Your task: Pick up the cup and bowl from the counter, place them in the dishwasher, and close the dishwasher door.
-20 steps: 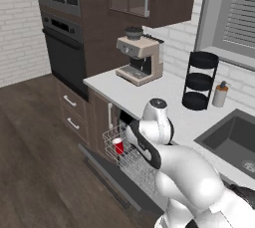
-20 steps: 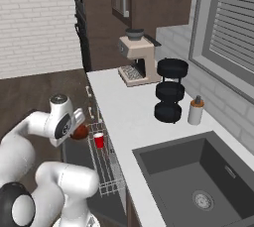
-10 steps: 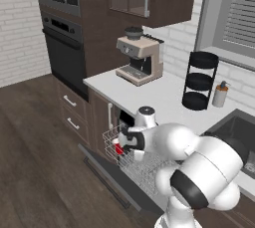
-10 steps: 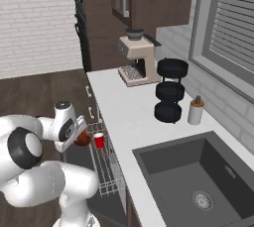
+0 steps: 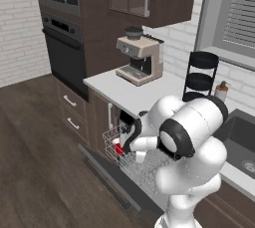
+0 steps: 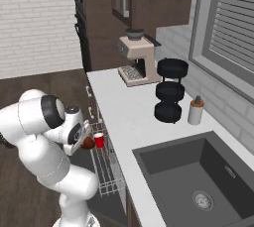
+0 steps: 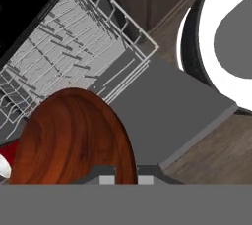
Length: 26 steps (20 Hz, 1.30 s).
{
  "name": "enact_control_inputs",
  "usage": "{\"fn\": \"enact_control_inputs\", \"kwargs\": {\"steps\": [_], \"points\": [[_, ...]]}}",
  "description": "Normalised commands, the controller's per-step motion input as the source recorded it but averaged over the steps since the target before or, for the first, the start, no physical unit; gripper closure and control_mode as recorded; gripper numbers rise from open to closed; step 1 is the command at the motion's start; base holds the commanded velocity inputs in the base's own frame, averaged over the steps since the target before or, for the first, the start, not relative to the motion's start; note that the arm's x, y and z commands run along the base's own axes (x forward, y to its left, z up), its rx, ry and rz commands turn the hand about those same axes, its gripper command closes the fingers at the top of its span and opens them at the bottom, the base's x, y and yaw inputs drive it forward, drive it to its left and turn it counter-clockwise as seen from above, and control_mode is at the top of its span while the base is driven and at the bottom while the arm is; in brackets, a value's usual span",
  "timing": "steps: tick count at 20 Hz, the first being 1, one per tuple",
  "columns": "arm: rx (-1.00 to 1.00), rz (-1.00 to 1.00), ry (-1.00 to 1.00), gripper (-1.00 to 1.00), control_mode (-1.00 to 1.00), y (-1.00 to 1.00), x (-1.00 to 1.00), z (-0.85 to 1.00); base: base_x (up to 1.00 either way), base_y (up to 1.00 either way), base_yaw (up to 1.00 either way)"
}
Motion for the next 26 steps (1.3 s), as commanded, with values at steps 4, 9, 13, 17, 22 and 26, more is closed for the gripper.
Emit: {"fn": "enact_control_inputs", "kwargs": {"steps": [4,9,13,17,22,26], "points": [[0.00,-0.01,-0.01,1.00,-1.00,-0.18,0.12,-0.38,0.00,0.00,0.00],[0.00,-0.01,-0.01,1.00,-1.00,-0.11,0.22,-0.38,0.00,0.00,0.00],[0.00,0.00,-0.03,1.00,-1.00,-0.03,0.24,-0.33,0.00,0.00,0.00],[0.00,0.00,-0.02,1.00,-1.00,-0.02,0.29,-0.27,0.00,0.00,0.00],[0.00,0.00,-0.01,1.00,-1.00,0.00,0.34,-0.21,0.00,0.00,0.00],[0.00,-0.02,0.00,1.00,-1.00,0.00,0.30,-0.31,0.00,0.00,0.00]]}}
